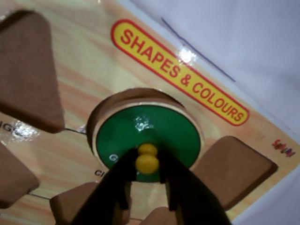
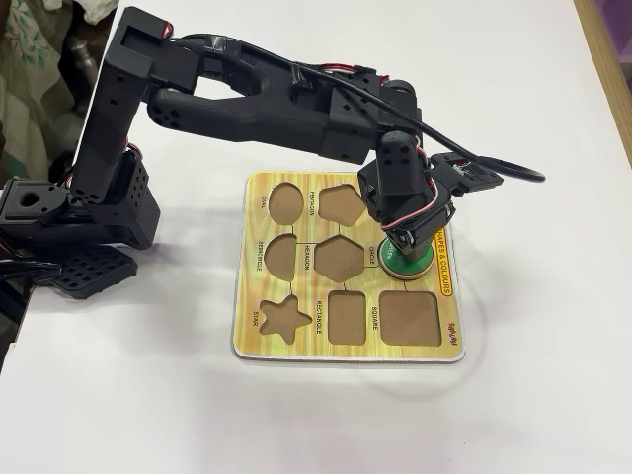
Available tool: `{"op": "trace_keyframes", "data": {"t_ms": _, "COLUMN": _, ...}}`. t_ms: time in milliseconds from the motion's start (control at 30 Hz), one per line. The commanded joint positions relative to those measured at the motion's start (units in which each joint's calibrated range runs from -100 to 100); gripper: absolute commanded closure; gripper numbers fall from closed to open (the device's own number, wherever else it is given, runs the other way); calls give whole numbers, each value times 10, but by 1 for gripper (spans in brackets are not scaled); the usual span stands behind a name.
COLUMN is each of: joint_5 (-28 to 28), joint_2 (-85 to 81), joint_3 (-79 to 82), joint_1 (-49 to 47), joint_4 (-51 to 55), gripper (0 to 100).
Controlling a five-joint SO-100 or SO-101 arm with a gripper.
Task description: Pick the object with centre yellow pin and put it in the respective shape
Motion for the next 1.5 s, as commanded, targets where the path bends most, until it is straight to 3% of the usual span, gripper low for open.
{"op": "trace_keyframes", "data": {"t_ms": 0, "joint_5": -2, "joint_2": -8, "joint_3": -23, "joint_1": -5, "joint_4": -6, "gripper": 96}}
{"op": "trace_keyframes", "data": {"t_ms": 800, "joint_5": -2, "joint_2": -8, "joint_3": -23, "joint_1": -17, "joint_4": -6, "gripper": 96}}
{"op": "trace_keyframes", "data": {"t_ms": 1000, "joint_5": -2, "joint_2": -11, "joint_3": -23, "joint_1": -34, "joint_4": -5, "gripper": 85}}
{"op": "trace_keyframes", "data": {"t_ms": 1467, "joint_5": -1, "joint_2": -84, "joint_3": 15, "joint_1": -24, "joint_4": -3, "gripper": 84}}
